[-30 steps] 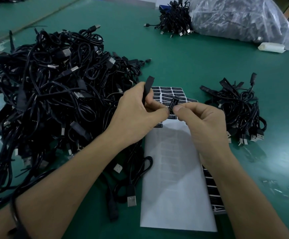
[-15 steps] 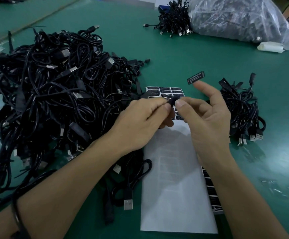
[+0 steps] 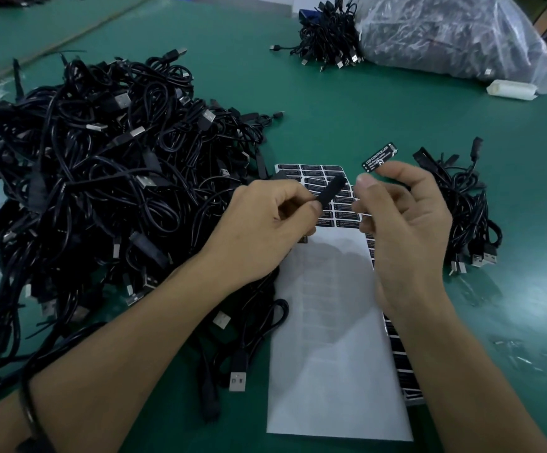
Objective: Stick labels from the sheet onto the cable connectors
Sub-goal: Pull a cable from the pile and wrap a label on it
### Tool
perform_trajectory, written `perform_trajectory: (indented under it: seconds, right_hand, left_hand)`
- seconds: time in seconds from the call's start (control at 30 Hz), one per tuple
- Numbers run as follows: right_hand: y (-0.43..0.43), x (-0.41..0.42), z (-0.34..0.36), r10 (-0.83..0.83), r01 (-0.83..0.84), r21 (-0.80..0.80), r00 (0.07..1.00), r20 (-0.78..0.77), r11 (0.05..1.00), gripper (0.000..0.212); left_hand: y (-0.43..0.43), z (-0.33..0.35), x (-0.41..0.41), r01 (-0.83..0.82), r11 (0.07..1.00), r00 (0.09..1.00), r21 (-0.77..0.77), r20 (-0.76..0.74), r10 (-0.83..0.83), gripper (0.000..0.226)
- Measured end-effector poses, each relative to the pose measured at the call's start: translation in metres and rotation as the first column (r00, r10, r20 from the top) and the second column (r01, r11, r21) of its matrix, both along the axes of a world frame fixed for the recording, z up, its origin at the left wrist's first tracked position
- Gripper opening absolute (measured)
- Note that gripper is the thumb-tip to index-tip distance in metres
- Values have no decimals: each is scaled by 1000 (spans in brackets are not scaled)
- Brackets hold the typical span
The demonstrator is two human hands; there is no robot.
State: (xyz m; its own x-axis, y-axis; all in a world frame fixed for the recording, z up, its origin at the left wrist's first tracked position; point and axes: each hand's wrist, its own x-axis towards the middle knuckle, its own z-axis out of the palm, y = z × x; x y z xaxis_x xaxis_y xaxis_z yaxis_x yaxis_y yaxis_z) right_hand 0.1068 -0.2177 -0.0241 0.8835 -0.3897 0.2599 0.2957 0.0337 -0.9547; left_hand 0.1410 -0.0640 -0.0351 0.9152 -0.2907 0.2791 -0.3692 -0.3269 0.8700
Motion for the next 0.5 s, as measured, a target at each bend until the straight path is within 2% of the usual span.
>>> perform_trajectory:
  seconds: [0.07,0.17,0.23,0.43,0.5]
  right_hand:
    - [-1,0,1,40,-39,61,999,-19,997,6]
    - [0,0,0,121,-116,75,990,-71,990,16]
    - [2,0,-1,142,-137,50,984,-107,989,15]
    - [4,0,-4,112,-114,-9,985,-130,993,19]
    - [4,0,-5,103,-105,-17,987,-122,994,20]
  left_hand:
    - [-1,1,0,-9,999,1000,-35,-17,9,25]
    - [-1,1,0,-11,998,999,-55,-33,9,22]
    - [-1,1,0,5,997,999,-74,-43,-8,22]
    - [0,1,1,68,988,993,-138,-83,-80,11]
    - [1,1,0,84,988,992,-132,-85,-96,14]
